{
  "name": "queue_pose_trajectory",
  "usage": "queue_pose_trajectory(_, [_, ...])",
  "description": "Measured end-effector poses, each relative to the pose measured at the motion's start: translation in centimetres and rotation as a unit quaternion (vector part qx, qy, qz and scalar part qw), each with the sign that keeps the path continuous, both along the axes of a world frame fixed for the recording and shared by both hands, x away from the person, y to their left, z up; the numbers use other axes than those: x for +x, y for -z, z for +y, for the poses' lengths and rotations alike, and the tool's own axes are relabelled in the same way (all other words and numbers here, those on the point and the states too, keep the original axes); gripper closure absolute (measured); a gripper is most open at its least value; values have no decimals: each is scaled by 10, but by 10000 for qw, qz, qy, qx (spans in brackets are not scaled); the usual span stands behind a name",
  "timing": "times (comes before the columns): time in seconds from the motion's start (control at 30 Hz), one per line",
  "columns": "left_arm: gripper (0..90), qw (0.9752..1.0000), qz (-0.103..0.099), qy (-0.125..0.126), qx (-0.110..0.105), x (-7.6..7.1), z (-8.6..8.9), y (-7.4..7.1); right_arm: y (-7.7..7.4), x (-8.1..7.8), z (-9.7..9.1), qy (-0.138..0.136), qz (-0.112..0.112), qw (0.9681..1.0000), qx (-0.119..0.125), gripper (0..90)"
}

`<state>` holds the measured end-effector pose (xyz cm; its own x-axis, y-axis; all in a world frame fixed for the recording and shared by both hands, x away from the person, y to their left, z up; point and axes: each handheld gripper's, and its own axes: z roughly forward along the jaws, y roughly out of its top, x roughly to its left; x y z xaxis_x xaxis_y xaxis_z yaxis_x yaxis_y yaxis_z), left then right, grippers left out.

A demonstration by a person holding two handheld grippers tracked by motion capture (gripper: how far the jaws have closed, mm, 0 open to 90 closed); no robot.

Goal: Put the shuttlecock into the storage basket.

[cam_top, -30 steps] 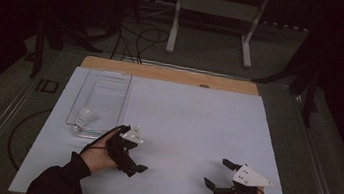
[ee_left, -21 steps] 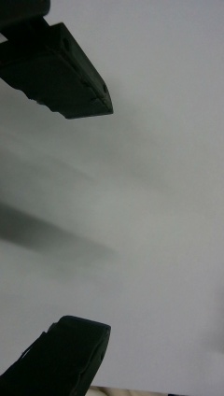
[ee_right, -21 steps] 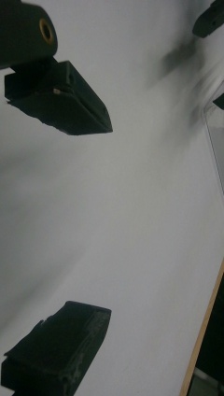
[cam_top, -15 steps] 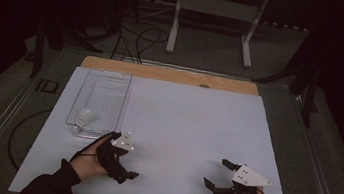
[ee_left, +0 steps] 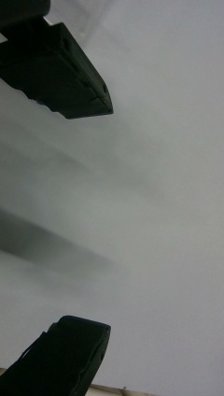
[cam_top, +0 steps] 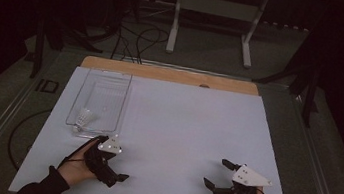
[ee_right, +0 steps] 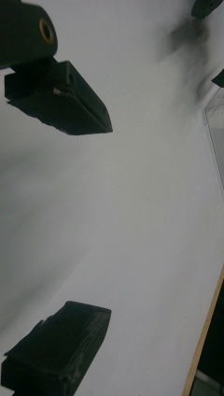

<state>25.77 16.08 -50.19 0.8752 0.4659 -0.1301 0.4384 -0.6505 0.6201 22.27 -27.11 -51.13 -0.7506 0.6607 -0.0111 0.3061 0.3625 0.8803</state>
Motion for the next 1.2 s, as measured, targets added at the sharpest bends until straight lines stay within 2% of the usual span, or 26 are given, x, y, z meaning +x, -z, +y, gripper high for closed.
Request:
queue_pose_trajectory(0.2, [1, 9998, -9, -185, -43, -6, 11, 4, 0, 0, 0, 7, 4, 10000, -1, 101])
queue_pose_trajectory(0.23, [1, 9997, -12, -223, 1, -6, 12, 5, 0, 0, 0, 6, 6, 10000, -4, 100])
queue_pose_trajectory(0.4, [1, 9993, 60, -380, -8, -11, 18, 11, 0, 0, 0, 22, 22, 10000, -14, 100])
queue_pose_trajectory(0.73, [1, 9984, -143, -495, -214, -15, 29, 14, 1, 0, 0, 18, 20, 10000, -17, 101])
queue_pose_trajectory(0.83, [1, 9966, -312, -732, -218, -17, 31, 16, 1, 0, 0, 14, 40, 10000, -24, 100])
queue_pose_trajectory(0.9, [1, 9955, -333, -838, -297, -17, 33, 19, 1, 0, 0, 8, 44, 10000, -27, 100])
queue_pose_trajectory(1.0, [1, 9949, -343, -879, -363, -16, 37, 21, 1, 0, 0, 2, 46, 10000, -22, 100])
queue_pose_trajectory(1.03, [1, 9937, -401, -950, -440, -17, 38, 21, 1, 0, 0, -6, 48, 10000, -20, 100])
queue_pose_trajectory(1.2, [1, 9909, -550, -1053, -630, -19, 42, 21, 1, 0, 1, -41, 44, 10000, -22, 101])
